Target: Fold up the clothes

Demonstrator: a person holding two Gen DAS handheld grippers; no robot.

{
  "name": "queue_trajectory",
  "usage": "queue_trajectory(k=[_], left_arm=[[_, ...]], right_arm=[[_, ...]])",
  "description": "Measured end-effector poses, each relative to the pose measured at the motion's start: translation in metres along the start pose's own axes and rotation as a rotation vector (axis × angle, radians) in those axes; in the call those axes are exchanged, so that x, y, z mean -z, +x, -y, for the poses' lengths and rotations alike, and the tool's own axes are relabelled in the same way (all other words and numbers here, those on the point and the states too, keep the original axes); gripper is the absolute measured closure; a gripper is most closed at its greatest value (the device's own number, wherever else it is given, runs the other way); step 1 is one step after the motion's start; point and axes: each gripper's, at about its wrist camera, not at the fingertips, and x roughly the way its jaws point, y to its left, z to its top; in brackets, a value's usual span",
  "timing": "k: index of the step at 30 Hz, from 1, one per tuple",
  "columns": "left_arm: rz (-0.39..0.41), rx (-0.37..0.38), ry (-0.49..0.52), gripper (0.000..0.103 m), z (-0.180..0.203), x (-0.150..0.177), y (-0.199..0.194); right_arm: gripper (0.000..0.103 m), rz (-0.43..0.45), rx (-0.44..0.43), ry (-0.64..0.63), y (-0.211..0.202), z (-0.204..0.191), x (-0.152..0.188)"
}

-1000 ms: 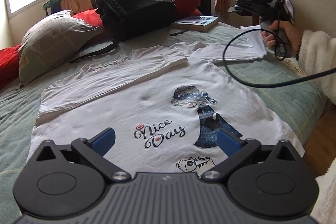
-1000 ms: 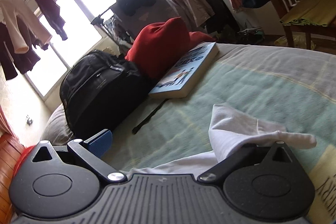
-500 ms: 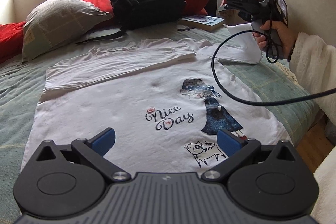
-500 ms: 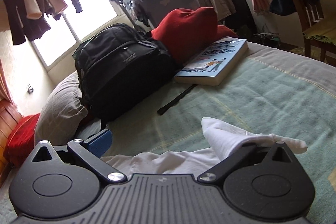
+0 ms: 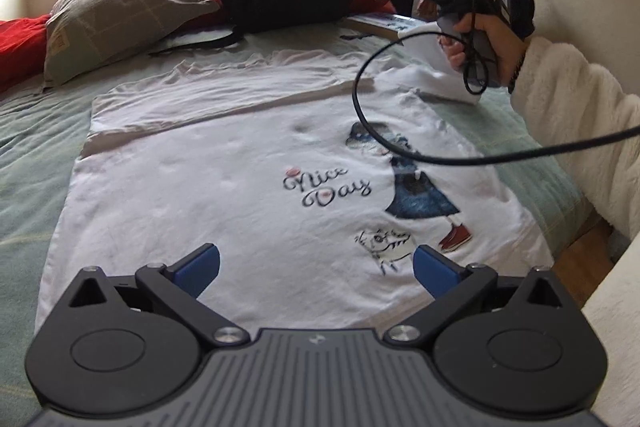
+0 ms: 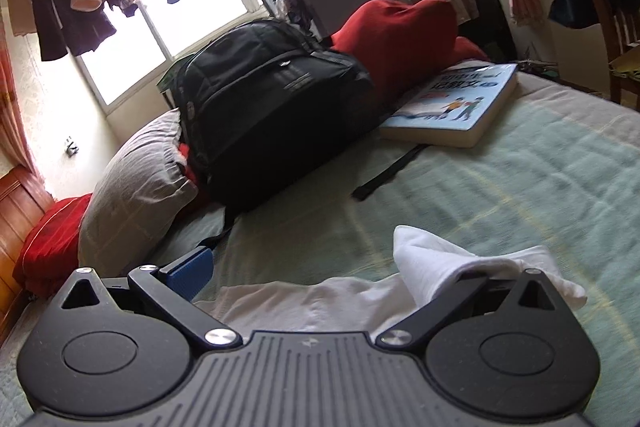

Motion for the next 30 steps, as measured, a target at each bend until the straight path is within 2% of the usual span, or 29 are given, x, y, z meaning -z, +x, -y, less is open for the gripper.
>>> queue_trajectory(k=[15,30], left_arm=[[-0.029,-0.014,-0.018,0.001,0.003,0.007,-0.009],[-0.051,-0.025,-0.024,0.001,0.008,0.010,-0.008]], right_arm=[[0.000,-0.049,-0.151,-0.070,0.037,-0.090,0.023],[0.000,-0.061,-0.269,-0.113,0.038,-0.145,0.025]])
